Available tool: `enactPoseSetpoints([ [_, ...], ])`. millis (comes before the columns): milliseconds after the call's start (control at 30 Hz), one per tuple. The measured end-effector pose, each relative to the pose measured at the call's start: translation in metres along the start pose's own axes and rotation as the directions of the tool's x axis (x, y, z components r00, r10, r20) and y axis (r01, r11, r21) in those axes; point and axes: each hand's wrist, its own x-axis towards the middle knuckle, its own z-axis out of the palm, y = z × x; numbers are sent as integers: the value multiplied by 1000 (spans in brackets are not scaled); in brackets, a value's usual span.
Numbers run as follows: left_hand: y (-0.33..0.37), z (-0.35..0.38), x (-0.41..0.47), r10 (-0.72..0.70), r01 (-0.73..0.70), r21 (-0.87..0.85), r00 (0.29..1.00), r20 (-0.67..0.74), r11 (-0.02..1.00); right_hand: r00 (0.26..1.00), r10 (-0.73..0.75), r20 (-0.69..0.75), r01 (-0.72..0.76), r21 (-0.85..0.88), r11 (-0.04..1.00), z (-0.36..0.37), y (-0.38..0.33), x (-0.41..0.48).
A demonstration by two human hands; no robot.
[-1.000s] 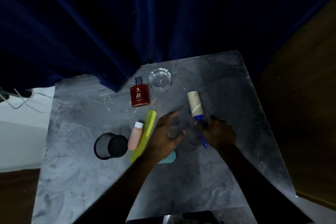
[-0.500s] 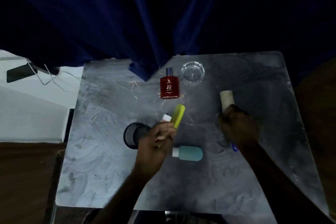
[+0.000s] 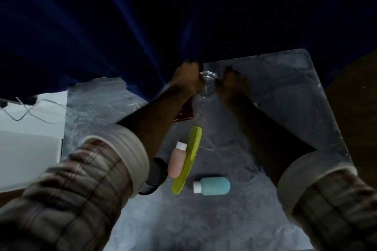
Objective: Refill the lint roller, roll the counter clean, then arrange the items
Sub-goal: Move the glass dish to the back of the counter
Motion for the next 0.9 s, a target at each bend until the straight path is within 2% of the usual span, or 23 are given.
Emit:
enactPoseSetpoints([
  [100,1,7,8,-34,25,136,997,65,990,999,-28,44,32,-90,995,8,9,4],
  [233,-3,17,13,16,-23,182,999,40,983,998,-30,54,33,-42,999,12,13,7],
  [267,-6,22,13,34,-38,202,999,21,979,998,-32,51,33,-30,999,11,14,7],
  [333,-18,26,15,173,-166,248,985,-7,955,999,-41,19,41,-24,999,5,21,3],
  [367,-23,22,12,257,-255,157,966,4,954,999,-50,-3,50,-27,998,1,23,1],
  [400,-29,14,3,355,-353,41,934,-48,935,998,-62,-21,61,-35,998,-2,28,-3],
  [433,-29,5,-12,370,-387,-173,921,-122,906,997,-75,-31,74,-52,996,-7,31,-9],
  [467,-27,5,-25,330,-347,-355,937,-110,868,996,-78,-31,76,-62,995,-12,34,-16],
  [500,-23,5,-34,303,-303,-395,951,-63,867,997,-73,-25,72,-50,996,-17,36,-25],
  [533,-19,6,-42,272,-269,-260,962,-23,928,997,-72,-12,71,-20,997,-22,38,-36],
  [567,-13,14,-52,262,-252,-118,962,82,961,997,-78,4,78,11,997,-28,40,-48],
  [600,-7,20,-64,157,-157,-4,987,47,988,996,-87,22,86,27,996,-32,39,-61],
  [633,-5,17,-81,117,-116,21,991,-62,993,996,-86,39,85,31,996,-36,37,-75],
  [667,-9,14,-100,114,-118,-35,987,-116,992,996,-78,53,76,45,996,-38,34,-89],
  [733,-24,1,-136,42,-71,-228,990,-132,971,993,-86,78,78,93,993,-43,21,-116],
  [833,-58,-20,-187,-4,-52,-294,983,-186,954,967,-219,130,203,128,971,-44,-16,-157],
  [900,-83,-35,-218,-8,-71,-311,969,-245,948,949,-262,177,236,159,959,-39,-45,-180],
])
